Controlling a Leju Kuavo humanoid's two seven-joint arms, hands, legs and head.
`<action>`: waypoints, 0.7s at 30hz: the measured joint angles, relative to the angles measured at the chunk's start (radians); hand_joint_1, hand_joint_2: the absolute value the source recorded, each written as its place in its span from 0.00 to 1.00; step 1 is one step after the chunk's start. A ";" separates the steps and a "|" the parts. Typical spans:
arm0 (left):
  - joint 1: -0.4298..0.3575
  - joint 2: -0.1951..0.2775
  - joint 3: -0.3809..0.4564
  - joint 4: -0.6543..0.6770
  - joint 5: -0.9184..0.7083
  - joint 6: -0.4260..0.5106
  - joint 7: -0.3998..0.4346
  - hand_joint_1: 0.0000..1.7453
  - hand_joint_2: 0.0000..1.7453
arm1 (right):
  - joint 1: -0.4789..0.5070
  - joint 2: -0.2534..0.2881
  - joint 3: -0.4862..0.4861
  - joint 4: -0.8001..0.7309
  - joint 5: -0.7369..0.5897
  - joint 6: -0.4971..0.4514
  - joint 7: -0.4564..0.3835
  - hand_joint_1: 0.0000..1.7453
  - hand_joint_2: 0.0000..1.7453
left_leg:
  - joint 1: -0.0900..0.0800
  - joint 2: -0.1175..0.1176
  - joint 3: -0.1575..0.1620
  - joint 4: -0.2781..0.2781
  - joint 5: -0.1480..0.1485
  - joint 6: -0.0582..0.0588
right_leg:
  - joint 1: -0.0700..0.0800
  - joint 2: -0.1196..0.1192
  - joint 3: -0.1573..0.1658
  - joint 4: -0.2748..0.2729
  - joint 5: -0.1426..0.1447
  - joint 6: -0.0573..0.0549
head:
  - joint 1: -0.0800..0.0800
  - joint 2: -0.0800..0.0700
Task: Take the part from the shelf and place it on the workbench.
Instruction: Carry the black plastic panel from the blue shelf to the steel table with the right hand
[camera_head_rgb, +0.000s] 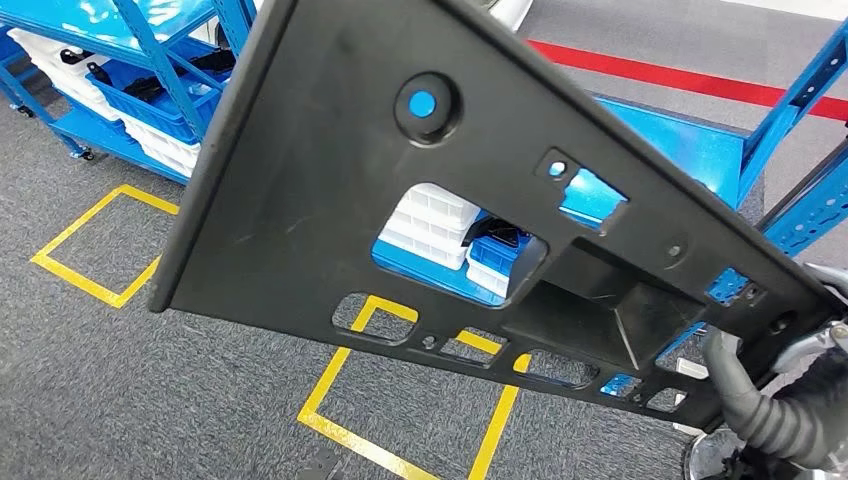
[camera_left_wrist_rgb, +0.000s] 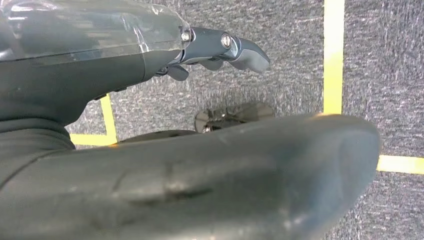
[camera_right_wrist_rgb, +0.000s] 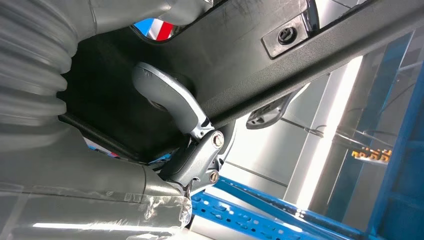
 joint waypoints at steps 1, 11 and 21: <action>0.000 0.000 0.000 0.000 0.000 0.000 0.000 0.00 0.00 | 0.000 0.000 0.000 0.000 0.000 0.000 0.000 1.00 1.00 | 0.000 0.000 0.003 -0.006 0.002 0.000 | 0.000 0.000 0.000 0.001 0.000 0.001 | 0.000 0.000; 0.000 0.000 0.000 0.000 0.000 -0.003 0.000 0.00 0.00 | 0.002 0.000 -0.006 0.000 0.001 -0.002 -0.001 1.00 1.00 | -0.014 -0.005 0.026 -0.089 -0.005 0.057 | -0.004 0.005 -0.134 0.272 -0.137 0.048 | 0.006 0.000; 0.001 -0.001 0.000 0.000 0.005 -0.004 -0.001 0.00 0.00 | 0.004 0.000 -0.011 -0.001 0.017 -0.013 0.003 1.00 1.00 | -0.024 -0.005 0.019 -0.087 0.004 0.038 | 0.012 0.008 -0.051 0.034 0.012 0.011 | 0.006 0.000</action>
